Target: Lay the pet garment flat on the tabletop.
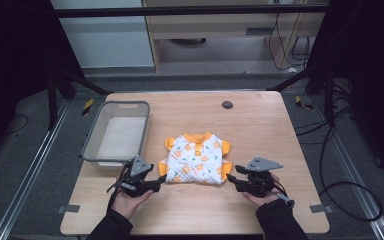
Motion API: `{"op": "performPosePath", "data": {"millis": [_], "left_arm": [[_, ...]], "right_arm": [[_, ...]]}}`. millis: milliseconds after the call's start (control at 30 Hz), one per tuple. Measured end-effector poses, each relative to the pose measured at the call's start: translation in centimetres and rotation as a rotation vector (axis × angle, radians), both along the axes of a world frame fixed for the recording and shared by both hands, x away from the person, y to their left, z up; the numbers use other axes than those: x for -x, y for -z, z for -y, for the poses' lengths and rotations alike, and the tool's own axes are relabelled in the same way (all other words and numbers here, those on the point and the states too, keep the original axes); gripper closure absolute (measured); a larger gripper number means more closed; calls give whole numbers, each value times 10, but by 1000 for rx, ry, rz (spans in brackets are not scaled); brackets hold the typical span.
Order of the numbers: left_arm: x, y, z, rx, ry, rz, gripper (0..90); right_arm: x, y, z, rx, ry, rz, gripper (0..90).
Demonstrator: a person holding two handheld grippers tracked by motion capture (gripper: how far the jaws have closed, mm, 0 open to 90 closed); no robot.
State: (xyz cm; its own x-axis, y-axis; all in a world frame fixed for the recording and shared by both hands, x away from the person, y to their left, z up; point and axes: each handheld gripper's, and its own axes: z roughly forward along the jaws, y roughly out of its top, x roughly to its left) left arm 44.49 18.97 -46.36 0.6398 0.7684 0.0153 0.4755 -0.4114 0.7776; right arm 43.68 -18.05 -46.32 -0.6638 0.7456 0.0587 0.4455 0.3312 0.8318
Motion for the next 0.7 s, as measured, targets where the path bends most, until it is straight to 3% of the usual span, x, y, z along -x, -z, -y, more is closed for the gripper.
{"op": "performPosePath", "data": {"millis": [333, 700], "left_arm": [[-1, 16, 11, -49, 44, -39, 396], [-7, 25, 18, -62, 58, -76, 548]], "right_arm": [[2, 18, -18, 39, -65, -43, 551], [-4, 31, -33, 100, -90, -74, 570]]}}
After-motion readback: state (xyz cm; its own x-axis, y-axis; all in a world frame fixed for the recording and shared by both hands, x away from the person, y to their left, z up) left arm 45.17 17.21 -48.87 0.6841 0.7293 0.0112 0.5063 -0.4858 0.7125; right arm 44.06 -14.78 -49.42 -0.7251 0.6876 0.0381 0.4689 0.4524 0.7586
